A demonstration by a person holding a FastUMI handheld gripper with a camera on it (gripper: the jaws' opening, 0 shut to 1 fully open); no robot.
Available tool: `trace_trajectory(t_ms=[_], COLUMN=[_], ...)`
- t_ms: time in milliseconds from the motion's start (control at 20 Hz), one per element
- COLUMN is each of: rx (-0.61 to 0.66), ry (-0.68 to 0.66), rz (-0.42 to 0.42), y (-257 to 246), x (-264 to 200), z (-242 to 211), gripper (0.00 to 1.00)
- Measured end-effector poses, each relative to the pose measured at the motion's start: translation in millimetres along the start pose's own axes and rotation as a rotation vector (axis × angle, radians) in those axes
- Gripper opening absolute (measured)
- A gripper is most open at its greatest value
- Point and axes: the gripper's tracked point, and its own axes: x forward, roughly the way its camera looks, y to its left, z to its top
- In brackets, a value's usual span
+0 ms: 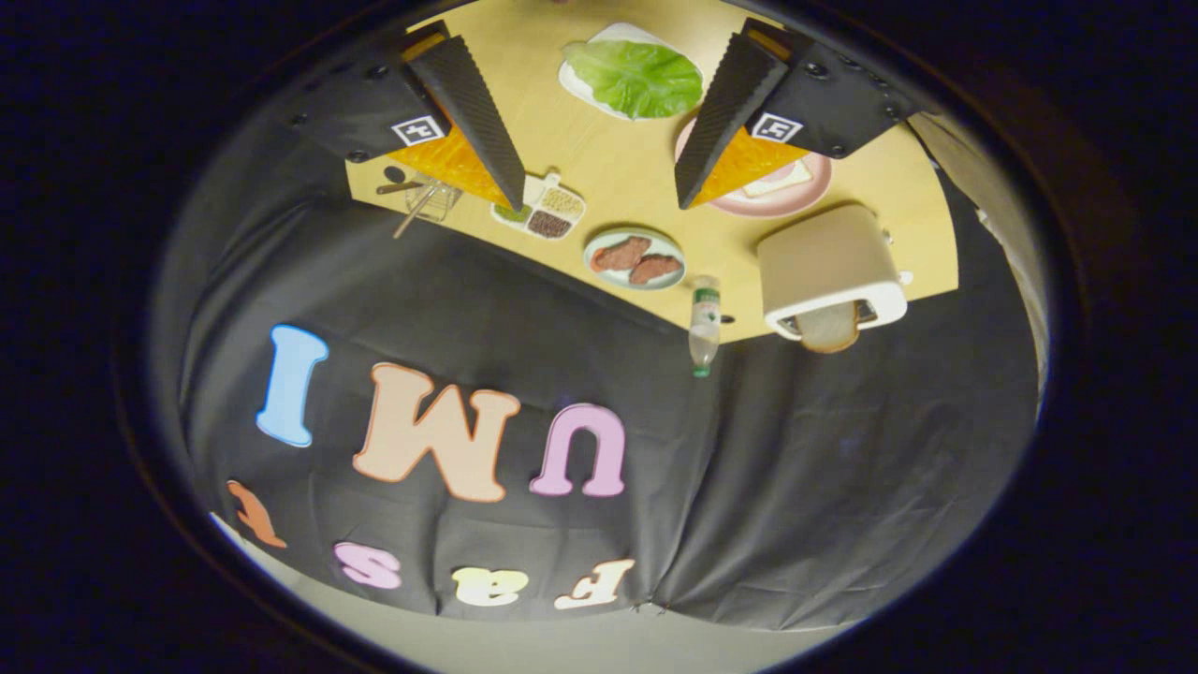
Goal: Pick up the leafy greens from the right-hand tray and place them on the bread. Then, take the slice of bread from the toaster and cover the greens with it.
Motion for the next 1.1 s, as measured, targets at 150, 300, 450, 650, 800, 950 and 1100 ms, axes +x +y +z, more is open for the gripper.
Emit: trace_trajectory(t_ms=[150, 300, 450, 650, 800, 950, 1100], rx=[-0.032, -0.046, -0.048, -0.067, -0.055, -0.064, -0.055], ry=[0.073, 0.154, 0.237, 0.329, 0.402, 0.450, 0.499], rz=[0.056, 0.097, 0.134, 0.183, 0.220, 0.253, 0.276], y=[2.3, 1.9, 2.1, 3.1, 5.7, 8.1, 11.6], x=[10.3, 19.3, 24.4, 33.6, 38.9, 42.4, 44.0], z=[-26.9, -57.5, -90.2, -125.3, -152.7, -175.8, -195.3], gripper=[1.00, 1.00, 1.00, 1.00, 1.00, 1.00, 1.00])
